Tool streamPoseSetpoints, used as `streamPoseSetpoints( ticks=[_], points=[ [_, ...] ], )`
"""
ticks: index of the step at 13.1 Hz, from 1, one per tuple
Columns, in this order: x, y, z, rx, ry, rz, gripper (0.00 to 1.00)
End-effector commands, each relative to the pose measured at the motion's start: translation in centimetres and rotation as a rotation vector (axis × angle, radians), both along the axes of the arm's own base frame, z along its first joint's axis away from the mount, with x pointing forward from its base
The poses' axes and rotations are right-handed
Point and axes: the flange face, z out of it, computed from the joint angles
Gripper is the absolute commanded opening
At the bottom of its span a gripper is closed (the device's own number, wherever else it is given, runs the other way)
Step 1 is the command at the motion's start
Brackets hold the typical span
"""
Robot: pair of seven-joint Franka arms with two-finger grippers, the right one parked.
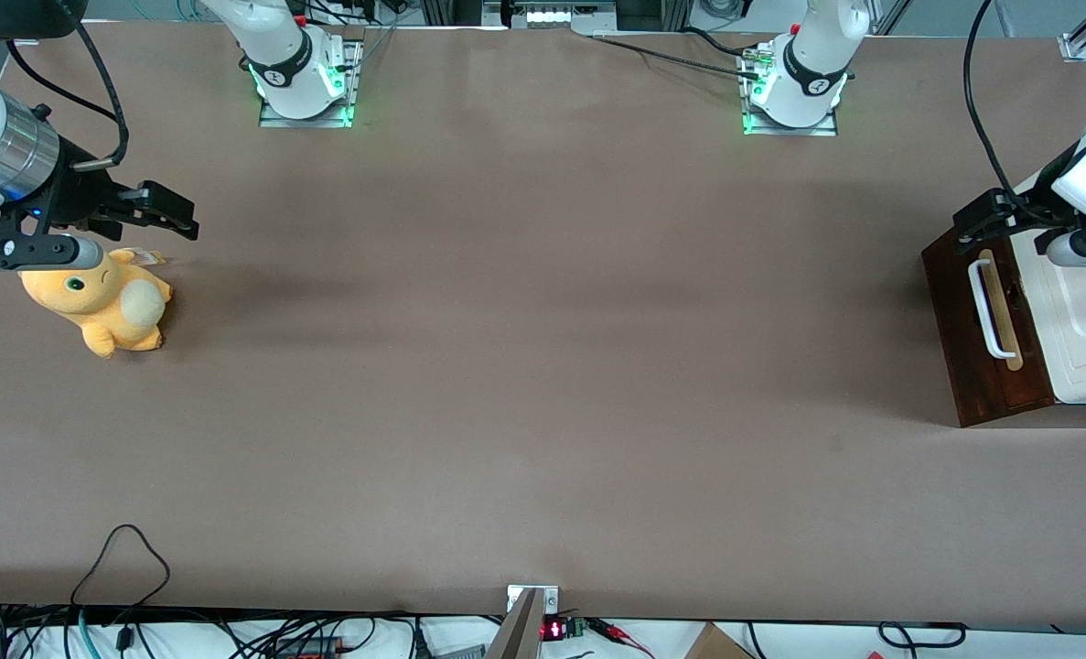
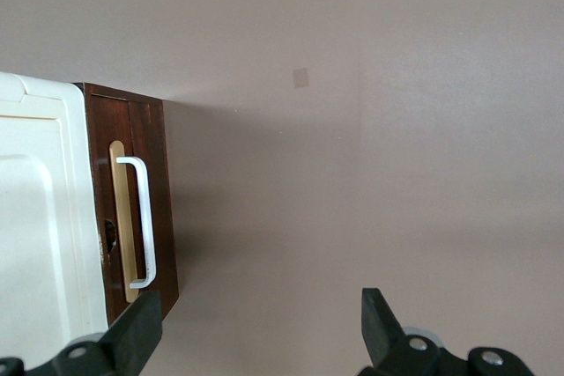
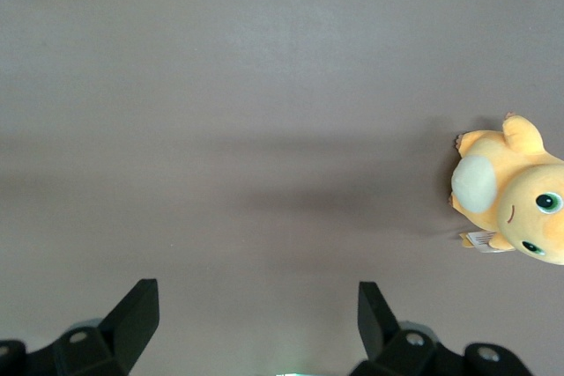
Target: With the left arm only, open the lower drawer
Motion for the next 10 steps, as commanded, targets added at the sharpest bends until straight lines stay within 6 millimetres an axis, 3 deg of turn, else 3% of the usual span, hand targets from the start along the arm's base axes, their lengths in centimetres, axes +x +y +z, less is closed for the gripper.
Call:
streamPoseSetpoints(
  ticks=[1, 4, 10],
  points=[
    [-0.18, 0.03, 0.42, -0.024, 0.013, -0.022, 1.0],
    [0.09, -0.03, 0.97, -0.023, 0.003, -0.016, 1.0],
    [-0.27, -0.08, 0.02, -0.03, 0.06, -0.024, 1.0]
  ],
)
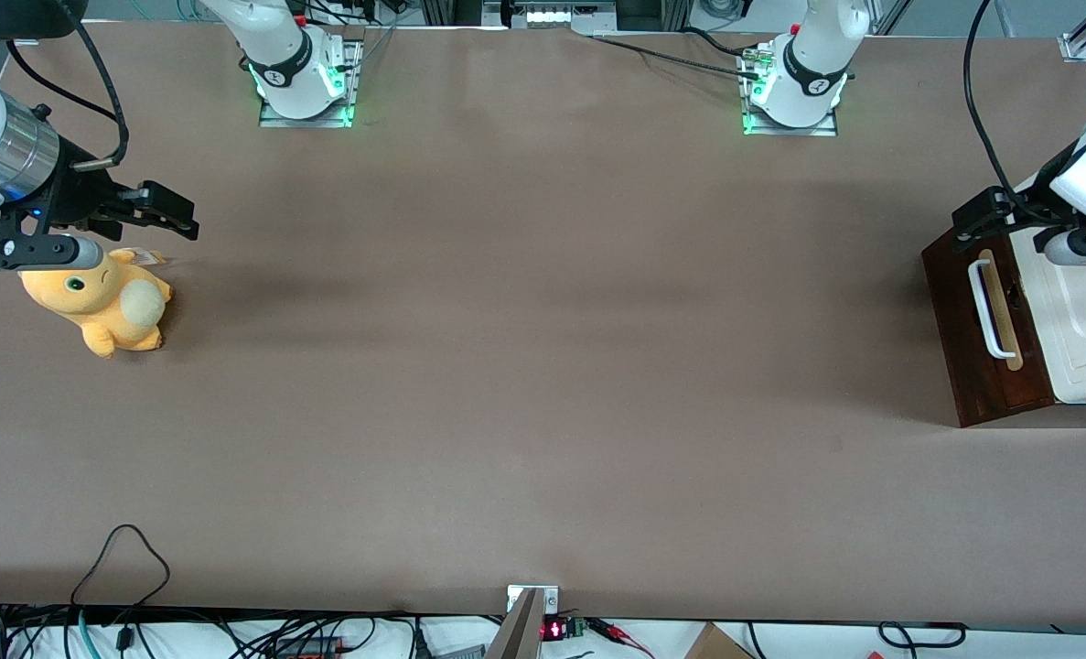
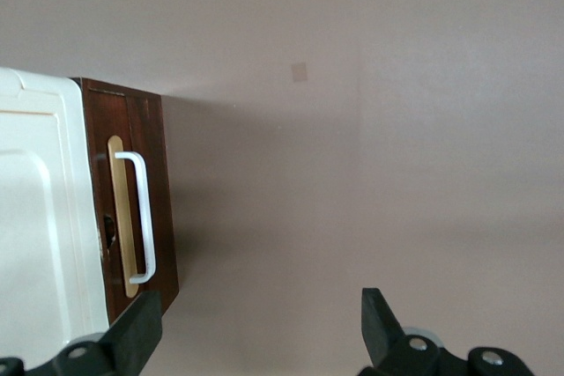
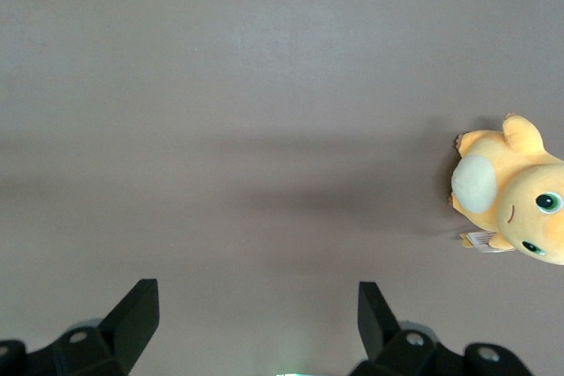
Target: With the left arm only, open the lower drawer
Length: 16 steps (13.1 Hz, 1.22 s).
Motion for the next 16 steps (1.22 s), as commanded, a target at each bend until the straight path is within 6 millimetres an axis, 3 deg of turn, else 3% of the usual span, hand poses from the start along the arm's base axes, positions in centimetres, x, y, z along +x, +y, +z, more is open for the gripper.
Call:
streamPoseSetpoints(
  ticks=[1, 6, 10, 14, 16],
  points=[
    [0.1, 0.2, -0.2, -0.027, 0.044, -0.027, 1.0],
    [1.0, 0.1, -1.6, -0.017, 0.034, -0.075, 1.0],
    [1.3, -5.5, -4.4, 0.303, 0.063, -0.104, 1.0],
    [0.0, -8.8, -11.9, 0.578, 0.105, -0.061, 1.0],
    [-1.0, -8.7, -17.0, 0.73, 0.117, -0.046, 1.0]
  ],
)
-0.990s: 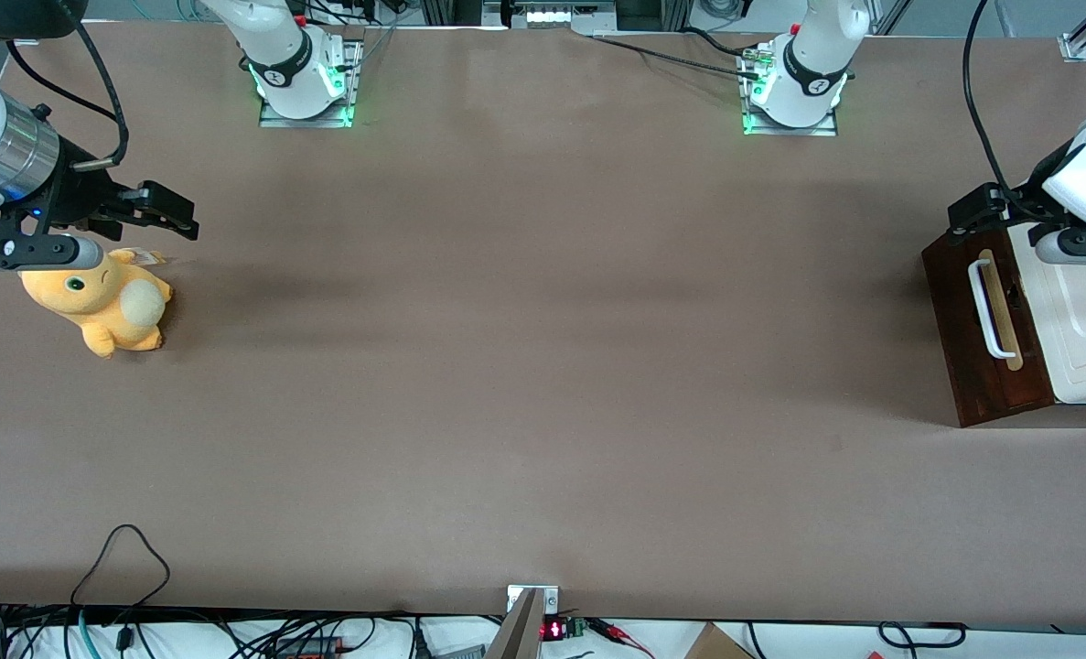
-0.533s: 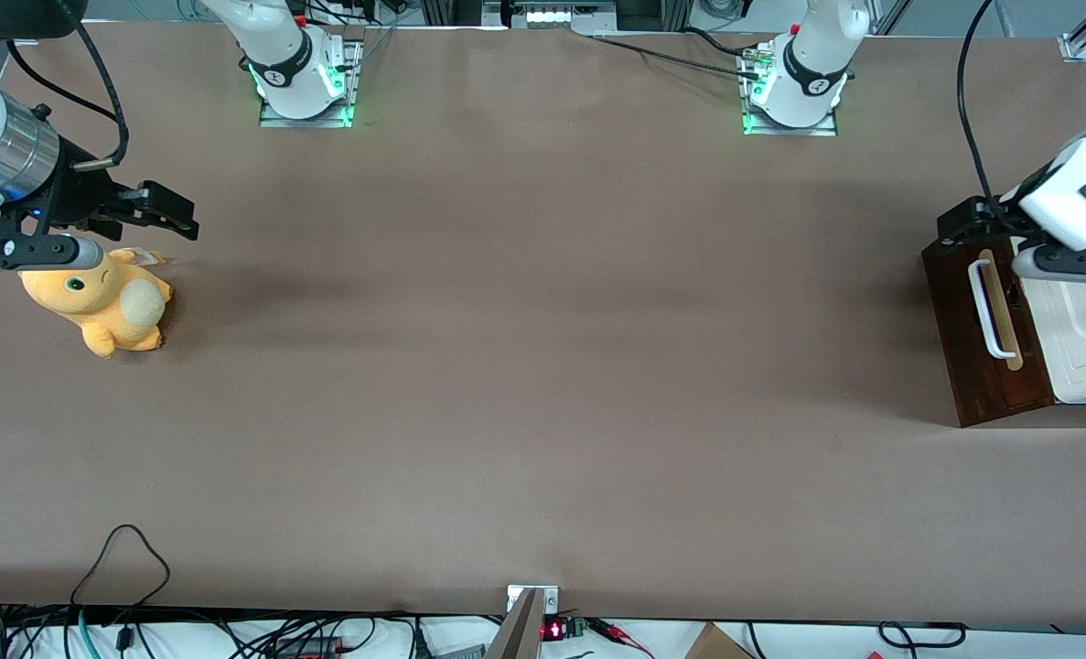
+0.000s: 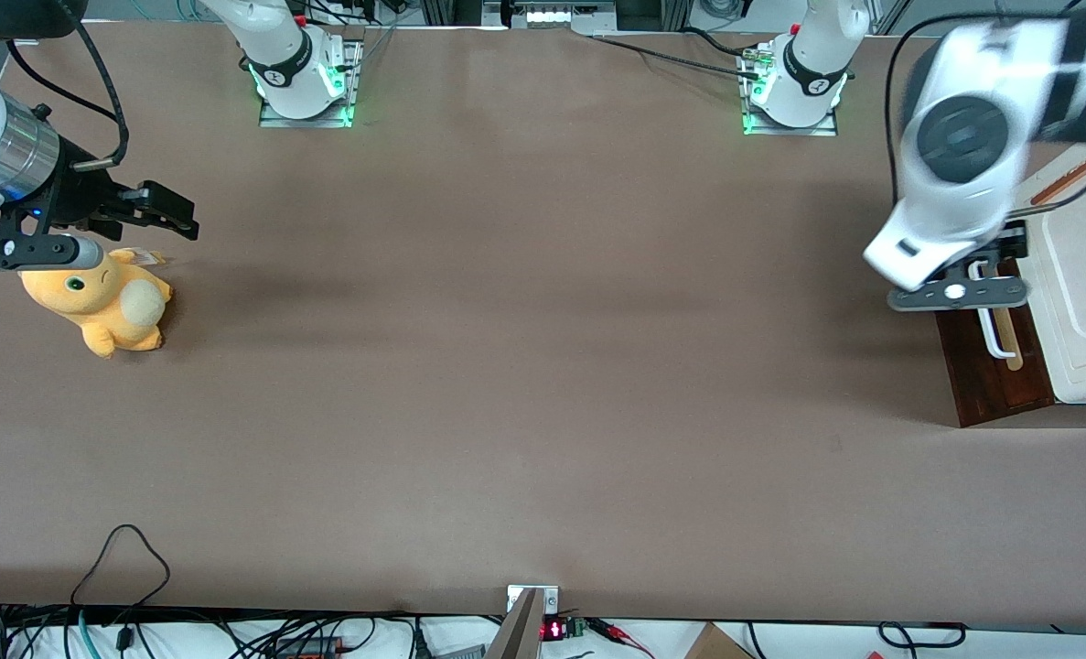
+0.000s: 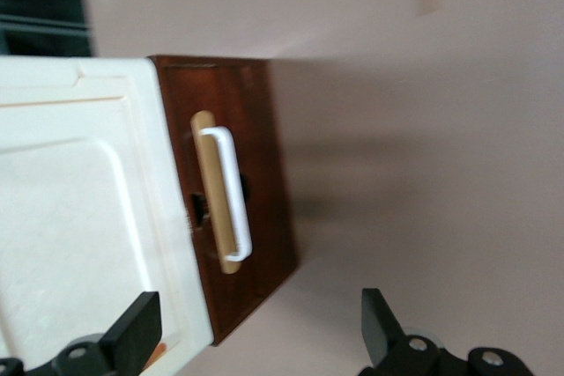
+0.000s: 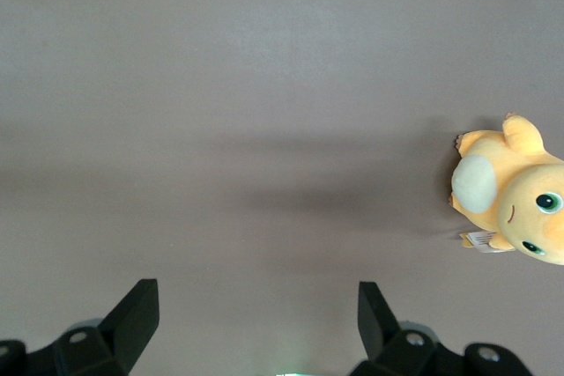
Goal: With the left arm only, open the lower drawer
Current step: 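Lower the open left gripper toward the white drawer handle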
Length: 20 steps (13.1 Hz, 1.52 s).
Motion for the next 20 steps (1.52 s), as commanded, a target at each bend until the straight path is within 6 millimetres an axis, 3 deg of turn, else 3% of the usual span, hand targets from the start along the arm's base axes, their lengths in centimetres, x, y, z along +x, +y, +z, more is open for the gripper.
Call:
streamPoseSetpoints(
  ticks=[1, 7, 9, 12, 15, 17, 18, 20],
  points=[
    [-1.3, 0.6, -5.9, 0.177, -0.003, 0.003, 1.0],
    [-3.0, 2.3, -17.1, 0.422, -0.019, -0.094, 1.0],
    [-3.6, 3.7, -20.5, 0.504, -0.04, -0.127, 1.0],
    [-3.1, 7.3, -23.8, 0.578, -0.028, -0.153, 0.99],
    [-3.0, 9.8, -25.3, 0.626, -0.031, -0.158, 0.97],
    [-3.0, 10.6, -26.1, 0.645, -0.027, -0.174, 0.88],
    [-3.1, 10.7, -26.4, 0.647, -0.025, -0.173, 0.74],
    [-3.1, 11.0, -26.7, 0.654, -0.021, -0.176, 0.74]
  ],
)
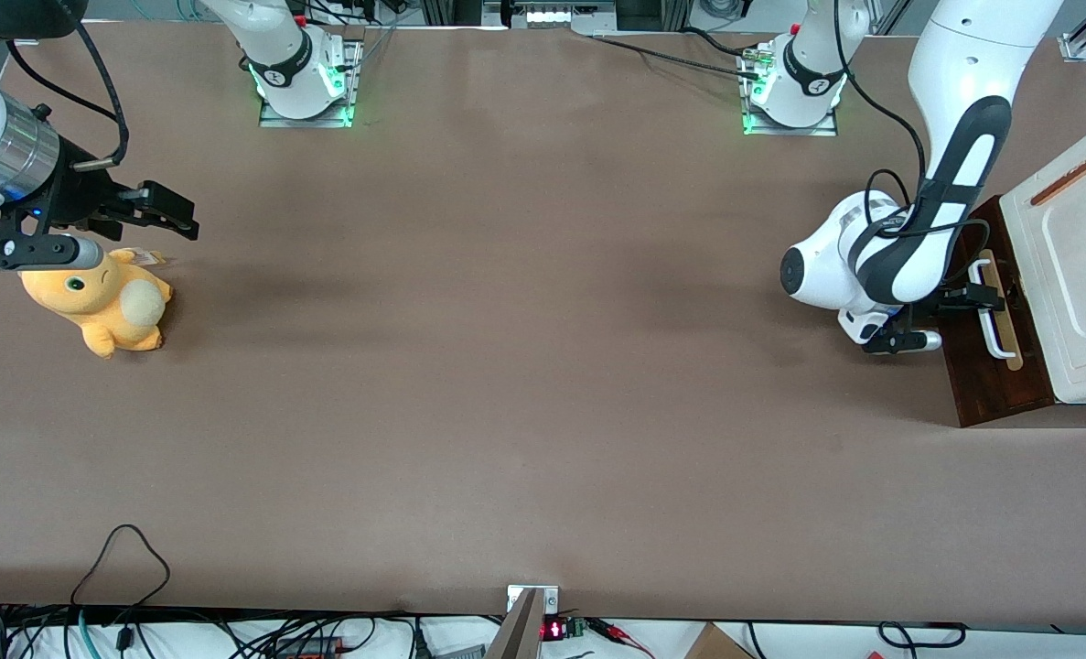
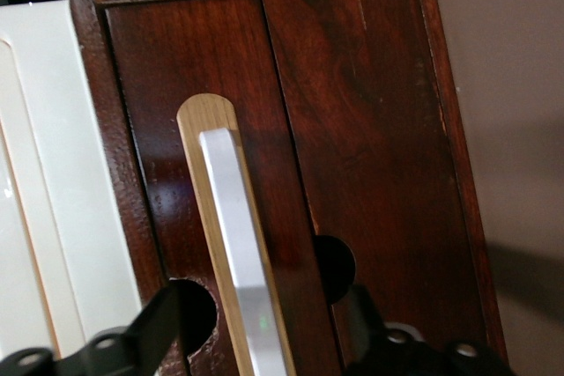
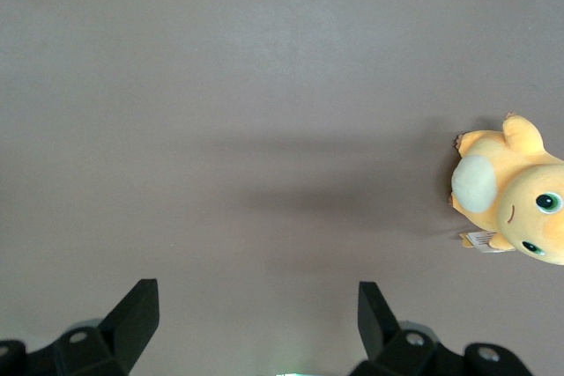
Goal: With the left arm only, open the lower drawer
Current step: 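Close the left gripper around the white bar handle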
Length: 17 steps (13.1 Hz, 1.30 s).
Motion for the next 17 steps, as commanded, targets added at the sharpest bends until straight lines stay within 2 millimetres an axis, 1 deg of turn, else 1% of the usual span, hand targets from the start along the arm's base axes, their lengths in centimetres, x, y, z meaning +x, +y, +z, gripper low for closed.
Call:
streamPoseSetpoints(
  ticks=[1, 2, 5, 6, 7, 10, 11, 14, 17],
  points=[
    [0.4, 0.4, -0.3, 0.02, -0.013, -0.024, 0.74],
    [0.4, 1.0, -0.3, 0.025, -0.013, -0.015, 0.74],
    [0.5, 1.3, -0.3, 0.036, -0.015, -0.027, 0.74],
    [0.5, 1.3, -0.4, 0.032, -0.017, -0.029, 0.72],
    [0.4, 1.3, -0.6, 0.028, -0.016, -0.029, 0.67],
    [0.4, 1.6, -0.8, 0.026, -0.015, -0.027, 0.47],
    [0.4, 1.6, -0.8, 0.026, -0.014, -0.027, 0.45],
    [0.3, 1.6, -1.0, 0.027, -0.008, -0.026, 0.44],
    [0.3, 1.6, -1.1, 0.028, -0.007, -0.027, 0.22]
  ],
)
